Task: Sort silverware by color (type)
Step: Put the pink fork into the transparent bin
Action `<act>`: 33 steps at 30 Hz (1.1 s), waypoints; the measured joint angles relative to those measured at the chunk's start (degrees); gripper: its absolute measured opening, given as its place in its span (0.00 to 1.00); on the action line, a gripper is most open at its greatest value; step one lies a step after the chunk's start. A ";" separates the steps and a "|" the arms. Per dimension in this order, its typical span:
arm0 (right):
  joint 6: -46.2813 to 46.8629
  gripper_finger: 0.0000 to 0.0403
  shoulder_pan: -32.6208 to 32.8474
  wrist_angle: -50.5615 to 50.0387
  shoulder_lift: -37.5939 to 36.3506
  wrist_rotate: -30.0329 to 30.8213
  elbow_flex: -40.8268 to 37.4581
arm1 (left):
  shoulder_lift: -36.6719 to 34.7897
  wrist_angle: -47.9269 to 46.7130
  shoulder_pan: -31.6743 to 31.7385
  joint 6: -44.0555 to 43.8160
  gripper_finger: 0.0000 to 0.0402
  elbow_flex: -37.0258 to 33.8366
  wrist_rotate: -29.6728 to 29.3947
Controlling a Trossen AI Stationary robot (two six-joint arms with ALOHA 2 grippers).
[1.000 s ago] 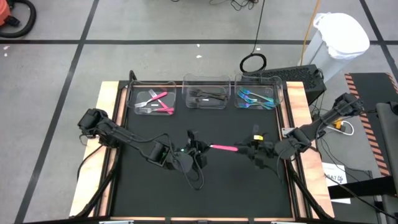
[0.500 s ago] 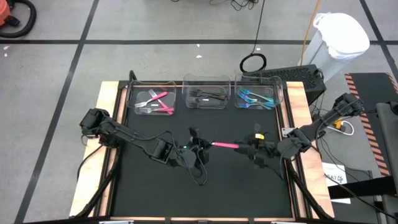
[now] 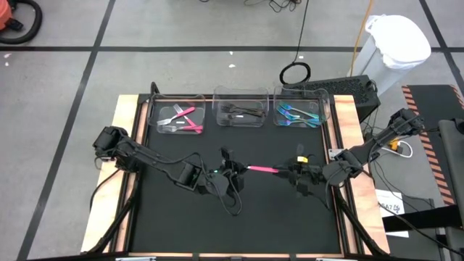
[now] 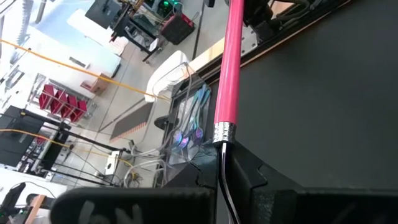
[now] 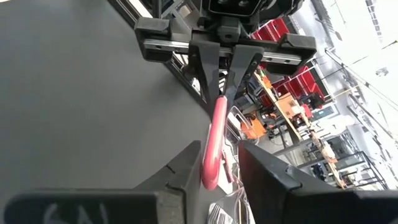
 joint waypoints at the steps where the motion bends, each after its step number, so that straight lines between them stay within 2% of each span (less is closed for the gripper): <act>1: 0.00 0.25 0.00 -0.06 0.00 0.00 0.00 | 0.00 0.00 0.00 0.00 0.03 0.00 0.00; 15: 0.02 0.24 0.00 -0.01 -0.02 -0.04 0.00 | 0.00 1.39 -0.02 0.19 0.03 0.00 1.14; 19: 0.04 0.20 0.00 -0.06 -0.02 -0.12 -0.02 | -0.02 1.39 -0.02 0.19 0.03 0.00 1.11; 25: 0.22 0.07 -0.02 -0.84 -0.06 0.11 -0.02 | -0.02 1.35 -0.02 0.00 0.03 0.00 0.83; 30: 0.33 0.07 -0.04 -1.33 -0.07 0.13 0.00 | -0.02 1.13 0.00 0.02 0.03 0.00 0.85; 33: 0.95 0.07 -0.04 -1.46 -0.07 0.09 0.00 | -0.02 0.65 0.00 0.33 0.08 0.00 1.31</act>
